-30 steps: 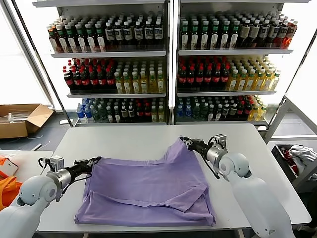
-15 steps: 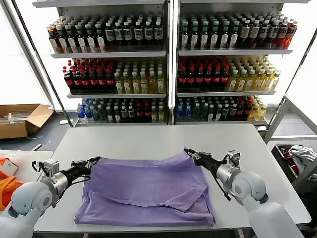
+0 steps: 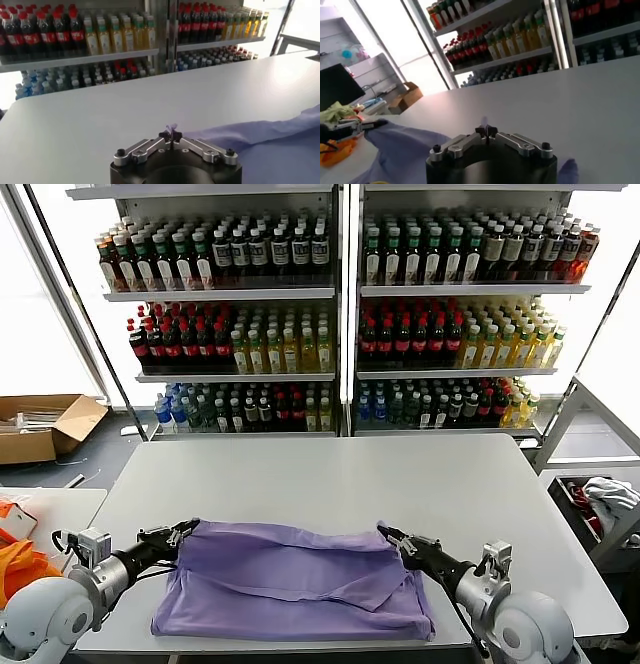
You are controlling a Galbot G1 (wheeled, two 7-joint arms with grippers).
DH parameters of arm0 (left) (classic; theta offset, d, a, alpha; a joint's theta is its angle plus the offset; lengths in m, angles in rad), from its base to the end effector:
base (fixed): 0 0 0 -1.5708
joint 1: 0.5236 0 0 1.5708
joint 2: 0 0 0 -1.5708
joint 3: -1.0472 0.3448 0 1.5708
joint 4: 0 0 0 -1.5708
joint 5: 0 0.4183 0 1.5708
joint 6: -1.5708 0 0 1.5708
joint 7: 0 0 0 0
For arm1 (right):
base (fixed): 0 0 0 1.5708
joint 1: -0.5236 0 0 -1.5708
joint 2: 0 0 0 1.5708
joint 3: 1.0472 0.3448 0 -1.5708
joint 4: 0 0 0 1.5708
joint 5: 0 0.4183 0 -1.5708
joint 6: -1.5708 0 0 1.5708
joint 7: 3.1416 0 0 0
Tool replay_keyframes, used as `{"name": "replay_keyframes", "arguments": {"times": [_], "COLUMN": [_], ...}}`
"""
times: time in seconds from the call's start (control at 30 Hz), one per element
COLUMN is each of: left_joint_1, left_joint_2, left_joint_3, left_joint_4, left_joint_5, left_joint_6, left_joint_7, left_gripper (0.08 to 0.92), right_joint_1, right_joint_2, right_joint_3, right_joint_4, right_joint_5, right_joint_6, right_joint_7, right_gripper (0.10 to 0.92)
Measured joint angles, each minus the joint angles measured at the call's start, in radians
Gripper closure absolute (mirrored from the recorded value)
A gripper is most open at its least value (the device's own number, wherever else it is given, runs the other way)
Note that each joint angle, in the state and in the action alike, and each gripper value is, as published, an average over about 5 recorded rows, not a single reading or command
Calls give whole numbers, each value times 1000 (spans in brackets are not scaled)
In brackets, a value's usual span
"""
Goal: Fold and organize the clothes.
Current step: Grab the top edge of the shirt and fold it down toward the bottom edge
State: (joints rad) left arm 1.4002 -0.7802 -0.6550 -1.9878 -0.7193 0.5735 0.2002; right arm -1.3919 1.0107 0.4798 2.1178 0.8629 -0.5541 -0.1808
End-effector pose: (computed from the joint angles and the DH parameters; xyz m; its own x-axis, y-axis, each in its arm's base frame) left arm 0.3254 0.1599 -0.2134 -0.7902 0.3314 0.5155 0.3656 0.9300 -0.0375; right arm 0.2967 -0.0543 -0.2299 -0.7263 -0.6026 0.3308 -0.4643 0.7849 0.4104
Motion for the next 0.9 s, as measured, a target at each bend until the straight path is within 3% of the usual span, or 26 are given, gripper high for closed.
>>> {"name": "replay_keyframes", "arguments": {"times": [0.6,0.7,0.9], "left_joint_1": [220,232,261], "left_joint_2": [-31,-41,-48], "left_joint_3": [-125,-128,-151], "left_joint_4": [-44,-52,-83], "left_joint_5": [99,125,154], "left_joint_6": [-11,-19,-23], "left_joint_7": [60,55,37], "left_gripper": [894,825,669], "right_joint_1": [-242,-258,-280], "right_joint_2": [17,17,9], "right_joint_3": [74,81,106], "right_joint_4": [71,70,79], "right_joint_5": [-77,-97,-109], "right_joint_6": [42,57,83], "right_joint_7": [-11,-23,-49], "right_gripper": [919,902,751]}}
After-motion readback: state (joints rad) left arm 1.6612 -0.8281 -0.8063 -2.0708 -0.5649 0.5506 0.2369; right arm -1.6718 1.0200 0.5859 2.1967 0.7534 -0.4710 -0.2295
